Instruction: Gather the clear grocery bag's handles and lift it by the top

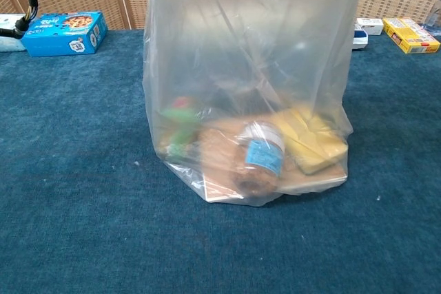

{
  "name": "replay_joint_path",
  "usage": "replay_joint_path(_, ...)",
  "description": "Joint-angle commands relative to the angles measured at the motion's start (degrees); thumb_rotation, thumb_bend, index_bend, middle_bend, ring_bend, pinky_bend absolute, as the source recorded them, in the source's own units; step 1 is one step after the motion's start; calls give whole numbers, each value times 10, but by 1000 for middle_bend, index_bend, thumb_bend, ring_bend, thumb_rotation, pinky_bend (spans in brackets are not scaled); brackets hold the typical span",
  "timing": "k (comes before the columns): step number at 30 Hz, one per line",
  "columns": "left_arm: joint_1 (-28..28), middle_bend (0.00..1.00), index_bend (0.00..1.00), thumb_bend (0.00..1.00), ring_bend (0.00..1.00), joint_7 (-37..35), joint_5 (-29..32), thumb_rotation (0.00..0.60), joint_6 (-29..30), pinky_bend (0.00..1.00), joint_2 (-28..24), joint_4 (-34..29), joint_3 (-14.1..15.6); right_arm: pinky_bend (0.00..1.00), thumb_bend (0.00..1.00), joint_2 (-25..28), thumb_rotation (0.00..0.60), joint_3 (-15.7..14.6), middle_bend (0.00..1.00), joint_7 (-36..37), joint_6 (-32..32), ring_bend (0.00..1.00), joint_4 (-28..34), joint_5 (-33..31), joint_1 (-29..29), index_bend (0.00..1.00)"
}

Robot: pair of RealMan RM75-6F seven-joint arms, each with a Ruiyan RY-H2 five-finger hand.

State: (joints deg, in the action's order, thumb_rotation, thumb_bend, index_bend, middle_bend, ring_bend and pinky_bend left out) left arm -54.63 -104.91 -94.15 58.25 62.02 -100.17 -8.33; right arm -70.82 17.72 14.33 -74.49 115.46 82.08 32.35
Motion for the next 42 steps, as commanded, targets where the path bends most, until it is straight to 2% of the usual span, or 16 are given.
replay_joint_path(1, 0, 63, 45, 192, 51, -6, -6, 0, 6, 278, -2, 3, 3, 198, 297, 2, 600, 5, 473, 8, -1, 415, 5, -6, -1, 727)
replay_joint_path(21, -21, 86, 60, 179, 64, -42, -69, 0, 27, 280, -14, 47, 45, 184, 287, 21, 600, 24, 418, 65, -4, 350, 8, -23, -11, 606)
replay_joint_path(32, -35, 98, 60, 177, 78, -51, -72, 0, 37, 280, -17, 54, 59, 171, 273, 41, 600, 40, 368, 114, 17, 307, 20, -48, -10, 501)
replay_joint_path(42, -45, 102, 60, 177, 79, -53, -72, 0, 43, 280, -19, 48, 65, 163, 250, 55, 600, 64, 344, 114, 27, 283, 34, -74, 0, 433)
